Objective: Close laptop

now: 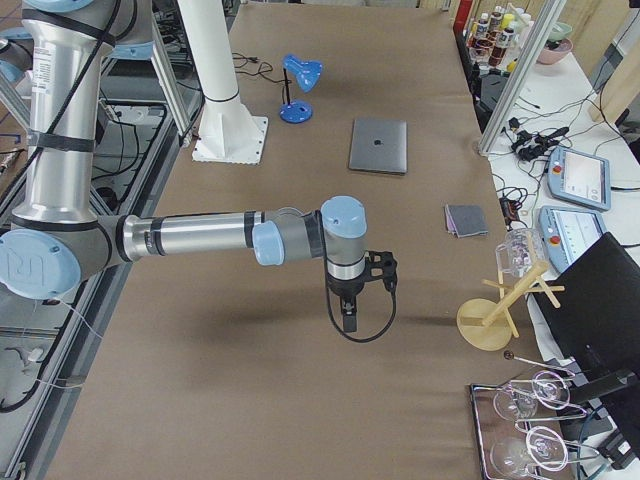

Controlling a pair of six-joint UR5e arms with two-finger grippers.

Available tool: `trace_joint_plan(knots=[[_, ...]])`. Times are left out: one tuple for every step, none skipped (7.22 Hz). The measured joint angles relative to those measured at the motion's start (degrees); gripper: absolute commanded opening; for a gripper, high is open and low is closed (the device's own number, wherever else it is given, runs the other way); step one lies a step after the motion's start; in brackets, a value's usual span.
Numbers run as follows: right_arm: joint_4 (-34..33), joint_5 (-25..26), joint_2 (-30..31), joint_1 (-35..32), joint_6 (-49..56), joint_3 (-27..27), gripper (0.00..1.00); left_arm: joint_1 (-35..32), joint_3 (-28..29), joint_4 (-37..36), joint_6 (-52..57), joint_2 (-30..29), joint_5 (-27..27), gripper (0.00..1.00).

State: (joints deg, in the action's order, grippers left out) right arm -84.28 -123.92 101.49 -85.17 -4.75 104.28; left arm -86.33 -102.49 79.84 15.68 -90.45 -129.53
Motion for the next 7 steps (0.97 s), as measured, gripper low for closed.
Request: trace_joint_plan(knots=[[0.07, 0.13, 1.97, -0.47, 1.38, -0.15, 1.0, -2.05, -0.1, 0.12, 0.14, 1.39, -0.17, 0.98], [0.26, 0.11, 2.93, -0.61, 1.91, -0.25, 1.0, -3.0, -0.38, -0.09, 0.14, 2.52, -0.24, 0.98], [1.14, -0.16, 3.26, -0.61, 2.03, -0.31, 1.0, -3.33, -1.17, 0.0, 0.24, 3.8, -0.3, 0.98], [2.64, -0.66, 3.31, -0.59, 2.06, -0.33, 1.0, -3.4, -2.41, 0.11, 0.26, 4.62, -0.34, 0.98], [3.56, -1.48, 3.21, -0.53, 2.03, -0.31, 1.0, -3.41, -3.6, 0.16, 0.27, 4.99, -0.36, 0.98], [3.78, -3.14, 3.04, -0.49, 1.89, -0.21, 1.0, -3.41, -4.35, 0.18, 0.32, 5.14, -0.37, 0.98], [3.56, -5.13, 2.98, -0.31, 1.76, -0.07, 1.0, -3.4, -4.5, 0.18, 0.37, 5.23, -0.37, 0.98]])
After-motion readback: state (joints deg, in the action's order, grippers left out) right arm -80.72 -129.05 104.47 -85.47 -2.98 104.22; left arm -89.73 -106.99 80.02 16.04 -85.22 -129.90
